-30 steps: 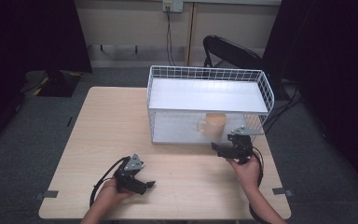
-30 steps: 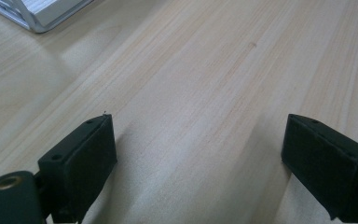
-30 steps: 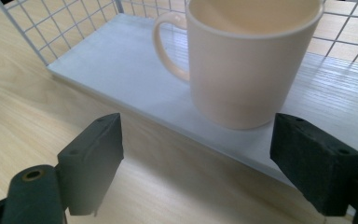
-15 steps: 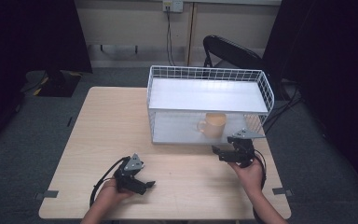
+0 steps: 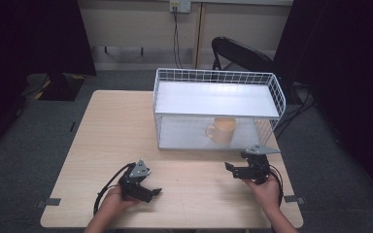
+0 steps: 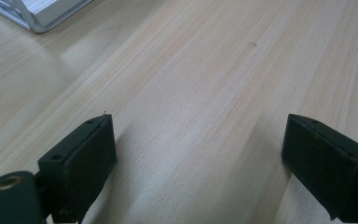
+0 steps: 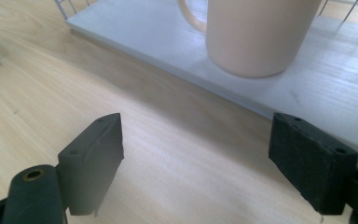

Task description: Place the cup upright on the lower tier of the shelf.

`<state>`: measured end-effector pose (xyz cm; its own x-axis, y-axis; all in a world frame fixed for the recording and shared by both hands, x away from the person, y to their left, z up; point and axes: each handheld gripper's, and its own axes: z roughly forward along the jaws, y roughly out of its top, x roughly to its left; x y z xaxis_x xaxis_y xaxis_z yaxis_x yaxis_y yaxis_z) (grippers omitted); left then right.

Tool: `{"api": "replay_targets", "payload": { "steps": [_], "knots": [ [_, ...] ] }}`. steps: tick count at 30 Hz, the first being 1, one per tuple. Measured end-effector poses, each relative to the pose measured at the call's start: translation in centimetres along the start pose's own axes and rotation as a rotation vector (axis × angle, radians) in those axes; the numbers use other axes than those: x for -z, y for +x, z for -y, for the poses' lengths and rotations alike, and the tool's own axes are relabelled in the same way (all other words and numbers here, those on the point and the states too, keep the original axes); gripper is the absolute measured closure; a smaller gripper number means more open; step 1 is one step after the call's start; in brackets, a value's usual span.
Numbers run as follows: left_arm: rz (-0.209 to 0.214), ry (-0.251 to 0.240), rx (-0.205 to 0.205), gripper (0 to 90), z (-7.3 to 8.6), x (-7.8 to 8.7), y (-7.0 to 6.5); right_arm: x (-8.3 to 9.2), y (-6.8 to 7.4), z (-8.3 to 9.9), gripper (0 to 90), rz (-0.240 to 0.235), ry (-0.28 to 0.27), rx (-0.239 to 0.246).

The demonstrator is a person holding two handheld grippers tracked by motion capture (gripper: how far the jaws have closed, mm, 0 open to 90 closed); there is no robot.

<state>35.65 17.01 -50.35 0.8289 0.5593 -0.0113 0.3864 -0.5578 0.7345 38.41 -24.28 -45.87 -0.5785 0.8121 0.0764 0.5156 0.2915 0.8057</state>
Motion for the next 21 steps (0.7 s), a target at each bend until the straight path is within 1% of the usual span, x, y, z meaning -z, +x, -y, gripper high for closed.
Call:
{"api": "replay_targets", "payload": {
  "steps": [5, 13, 19, 21],
  "knots": [
    [0.000, 0.000, 0.000, 9.6, 0.0, 0.0, 0.0, 0.2, 0.0, 1.0, 16.5, -0.002, 0.013, 0.005],
    [0.000, 0.000, 0.000, 9.5, 0.0, 0.0, 0.0, 0.5, 0.0, 2.4, 16.1, -0.005, 0.054, 0.018],
    [0.000, 0.000, 0.000, 9.6, 0.0, 0.0, 0.0, 0.1, 0.2, 3.6, 16.1, -0.010, 0.094, 0.031],
    [0.000, 0.000, 0.000, 9.5, 0.0, 0.0, 0.0, -0.1, 0.3, 3.9, 16.1, -0.010, 0.108, 0.046]
  ]
}}
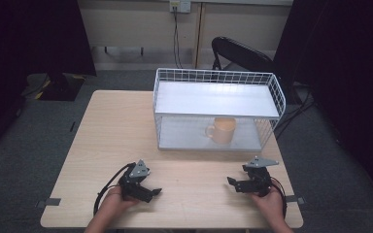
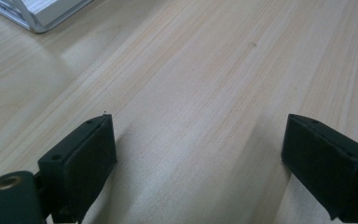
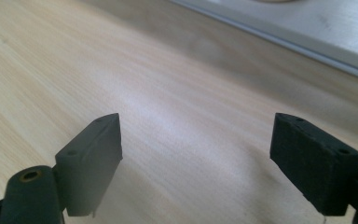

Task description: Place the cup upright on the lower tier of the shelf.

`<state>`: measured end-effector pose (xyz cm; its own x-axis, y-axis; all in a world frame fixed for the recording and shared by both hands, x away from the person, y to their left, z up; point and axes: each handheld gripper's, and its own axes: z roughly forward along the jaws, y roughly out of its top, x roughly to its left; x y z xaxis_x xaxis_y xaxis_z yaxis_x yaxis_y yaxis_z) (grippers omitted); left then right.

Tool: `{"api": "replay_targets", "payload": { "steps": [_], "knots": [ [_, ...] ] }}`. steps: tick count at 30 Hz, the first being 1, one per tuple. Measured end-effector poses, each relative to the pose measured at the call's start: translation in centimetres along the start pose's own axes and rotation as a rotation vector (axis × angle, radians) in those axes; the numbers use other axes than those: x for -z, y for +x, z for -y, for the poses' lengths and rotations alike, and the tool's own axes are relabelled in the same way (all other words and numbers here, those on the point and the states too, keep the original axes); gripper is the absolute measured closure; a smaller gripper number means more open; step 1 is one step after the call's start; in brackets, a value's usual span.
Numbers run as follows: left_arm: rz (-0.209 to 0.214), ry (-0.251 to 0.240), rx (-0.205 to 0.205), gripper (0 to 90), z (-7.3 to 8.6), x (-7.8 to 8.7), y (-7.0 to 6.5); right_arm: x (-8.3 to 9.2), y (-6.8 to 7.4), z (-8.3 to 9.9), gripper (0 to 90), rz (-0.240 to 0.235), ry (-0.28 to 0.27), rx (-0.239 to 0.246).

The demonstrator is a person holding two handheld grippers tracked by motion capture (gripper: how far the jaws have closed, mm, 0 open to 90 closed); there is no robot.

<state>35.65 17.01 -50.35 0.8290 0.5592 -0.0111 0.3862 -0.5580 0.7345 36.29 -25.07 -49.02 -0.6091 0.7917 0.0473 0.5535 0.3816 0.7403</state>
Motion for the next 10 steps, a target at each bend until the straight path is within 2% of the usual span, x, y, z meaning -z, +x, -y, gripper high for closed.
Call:
{"api": "replay_targets", "payload": {
  "steps": [6, 10],
  "knots": [
    [0.000, 0.000, 0.000, 9.5, 0.00, 0.00, 0.00, -0.66, 0.41, 0.44, 15.3, 0.009, 0.037, 0.036],
    [0.000, 0.000, 0.000, 9.5, 0.00, 0.00, 0.00, -0.74, 0.63, 0.56, 15.0, 0.015, 0.036, 0.061]
  ]
}}
